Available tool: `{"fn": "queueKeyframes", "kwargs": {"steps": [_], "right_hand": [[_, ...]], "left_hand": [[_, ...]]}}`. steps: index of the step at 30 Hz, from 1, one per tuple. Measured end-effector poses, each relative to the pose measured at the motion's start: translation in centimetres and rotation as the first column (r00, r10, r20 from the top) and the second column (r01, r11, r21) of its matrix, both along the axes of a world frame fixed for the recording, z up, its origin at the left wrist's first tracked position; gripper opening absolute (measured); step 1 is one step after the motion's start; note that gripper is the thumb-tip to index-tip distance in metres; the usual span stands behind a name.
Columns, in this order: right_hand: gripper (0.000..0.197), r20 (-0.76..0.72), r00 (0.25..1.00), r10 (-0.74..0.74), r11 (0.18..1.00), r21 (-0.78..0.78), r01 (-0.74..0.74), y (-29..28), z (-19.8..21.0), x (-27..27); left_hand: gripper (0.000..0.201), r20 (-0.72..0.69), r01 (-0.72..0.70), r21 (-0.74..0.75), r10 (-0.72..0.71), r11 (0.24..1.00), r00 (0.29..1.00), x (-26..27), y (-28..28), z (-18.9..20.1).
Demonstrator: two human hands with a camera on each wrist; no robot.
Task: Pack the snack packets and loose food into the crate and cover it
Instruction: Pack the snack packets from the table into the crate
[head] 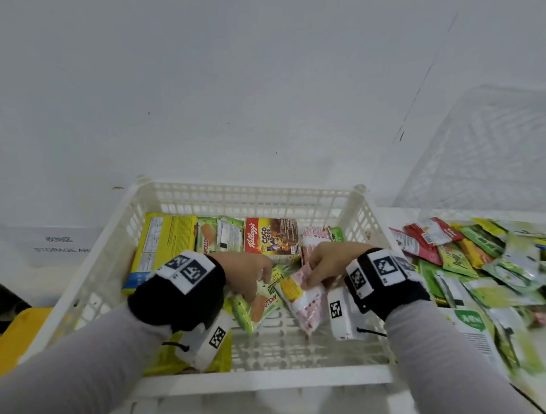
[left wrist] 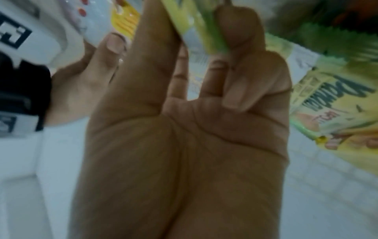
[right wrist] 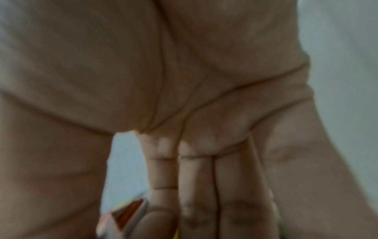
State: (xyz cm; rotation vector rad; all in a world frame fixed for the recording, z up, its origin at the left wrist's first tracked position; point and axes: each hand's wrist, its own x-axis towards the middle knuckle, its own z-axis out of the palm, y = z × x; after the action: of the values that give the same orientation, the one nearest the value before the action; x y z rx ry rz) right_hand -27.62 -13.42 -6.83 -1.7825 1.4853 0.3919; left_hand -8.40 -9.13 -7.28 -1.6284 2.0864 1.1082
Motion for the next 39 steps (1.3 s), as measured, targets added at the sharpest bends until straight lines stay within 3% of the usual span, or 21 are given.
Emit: {"fn": "queueKeyframes", "kwargs": {"steps": [4,8,11,13,17,19,22,25,29,32,35,37,39], "right_hand": [[0.007,0.134,0.968,-0.210,0.949,-0.209,0.235,-1.1,1.3,-1.4],[0.031,0.303,0.848,-0.435,0.739,-0.418,0.528,-1.8,0.8,-1.8],[0.043,0.311,0.833,-0.457,0.628,-0.551,0.550,-1.5,-0.2,-1.2],[0.053,0.233,0.873,-0.428,0.635,-0.610,0.474,-1.3,-0.7,-0.6],[0.038,-0.052,0.946,-0.320,0.663,-0.725,0.185,-0.8,-1.3,0.5],[0.033,-0.088,0.961,-0.261,0.747,-0.649,0.144,-0.7,-1.6,1.0],[0.050,-0.135,0.966,-0.221,0.884,-0.446,0.140,-0.5,-2.4,1.3],[0.059,-0.164,0.958,-0.236,0.890,-0.432,0.145,-0.5,-2.8,1.3],[0.063,-0.178,0.957,-0.230,0.904,-0.402,0.143,-0.6,-2.7,1.4],[0.063,-0.182,0.955,-0.234,0.904,-0.402,0.145,-0.5,-2.6,1.6],[0.065,-0.183,0.956,-0.228,0.908,-0.393,0.142,-0.5,-2.6,1.5],[0.064,-0.183,0.957,-0.224,0.909,-0.393,0.138,-0.5,-2.7,1.5],[0.063,-0.183,0.957,-0.224,0.912,-0.387,0.140,-0.6,-2.7,1.4]], "left_hand": [[0.036,-0.175,-0.014,0.073,0.027,0.997,0.984,0.4,-0.2,0.5],[0.039,-0.359,-0.098,0.078,0.119,0.992,0.926,0.2,-0.4,0.8],[0.045,-0.339,-0.118,0.078,0.138,0.990,0.931,-0.1,0.1,0.1],[0.048,-0.231,-0.076,0.034,0.082,0.997,0.969,-0.7,0.5,-0.7],[0.060,-0.031,0.025,-0.067,-0.028,0.997,0.999,-1.0,0.5,-1.4],[0.066,-0.005,0.042,-0.090,-0.042,0.995,0.999,-1.1,0.3,-1.5],[0.064,-0.059,0.005,-0.012,-0.006,1.000,0.998,-1.0,0.3,-1.6],[0.054,-0.109,0.029,0.032,-0.025,0.999,0.994,-0.5,0.1,-1.1],[0.056,-0.157,0.075,-0.126,-0.094,0.989,0.983,-0.1,-0.2,-0.5],[0.048,-0.065,0.159,-0.353,-0.193,0.922,0.979,-0.4,-0.3,-0.3],[0.040,0.253,0.370,-0.594,-0.271,0.714,0.929,-1.8,0.7,-0.5],[0.038,0.333,0.480,-0.563,-0.346,0.673,0.877,-3.0,1.8,-1.0],[0.055,0.322,0.555,-0.309,-0.465,0.772,0.825,-3.7,2.8,-1.6]]}}
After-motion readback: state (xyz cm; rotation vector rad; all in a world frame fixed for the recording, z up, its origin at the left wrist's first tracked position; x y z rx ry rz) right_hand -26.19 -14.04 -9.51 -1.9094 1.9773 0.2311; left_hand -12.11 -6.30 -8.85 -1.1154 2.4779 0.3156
